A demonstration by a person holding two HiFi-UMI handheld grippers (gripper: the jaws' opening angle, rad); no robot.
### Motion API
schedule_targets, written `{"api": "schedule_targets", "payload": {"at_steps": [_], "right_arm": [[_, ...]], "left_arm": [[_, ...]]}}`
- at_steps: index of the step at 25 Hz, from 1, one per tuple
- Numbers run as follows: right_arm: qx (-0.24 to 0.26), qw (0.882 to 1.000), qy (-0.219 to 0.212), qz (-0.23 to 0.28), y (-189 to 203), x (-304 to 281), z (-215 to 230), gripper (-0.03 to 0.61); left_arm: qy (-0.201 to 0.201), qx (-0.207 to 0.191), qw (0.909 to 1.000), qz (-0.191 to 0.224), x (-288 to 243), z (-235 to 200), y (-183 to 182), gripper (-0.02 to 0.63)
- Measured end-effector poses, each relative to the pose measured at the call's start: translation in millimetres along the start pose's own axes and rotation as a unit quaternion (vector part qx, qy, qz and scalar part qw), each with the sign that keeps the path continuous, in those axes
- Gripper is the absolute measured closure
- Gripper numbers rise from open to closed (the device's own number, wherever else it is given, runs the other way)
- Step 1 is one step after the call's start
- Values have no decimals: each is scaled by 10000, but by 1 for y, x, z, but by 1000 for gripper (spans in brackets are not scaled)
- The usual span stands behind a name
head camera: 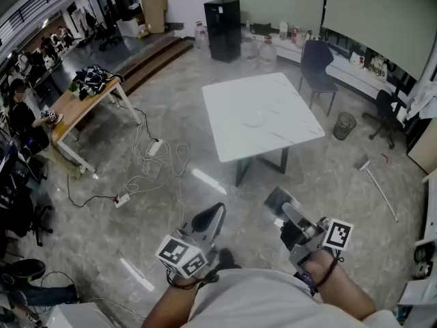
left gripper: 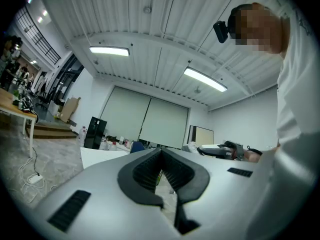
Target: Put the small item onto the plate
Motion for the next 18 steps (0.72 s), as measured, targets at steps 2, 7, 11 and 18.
{"api": "schedule_targets", "payload": {"at_steps": [2,7,11,18], "right_arm": [[32,10000,11,56,-2,-24,-3,489],[2,9997,109,225,-3,-80,-9,489],[-43,9991,149,398,-7,-109,-9,489],[-64,9977,310,591,-14,-140,-1,489]], "left_arm": [[36,-11,10000,-26,2,-24,-10,607],[275,-35,9996,-53,5,-81,-32,607],[460,-63,9988,-149,2,-110,-45,607],[633,-12,9978,-201,0,-148,-50,607]]}}
Point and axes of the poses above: the fingertips, and each gripper's own axes: x backward along the fingers, z to its right, y out of its underside, the point moved 2 cm from there along x, backward along the fingers, and after that the axes turned 12 degrees about y, right-handed, at the moved point
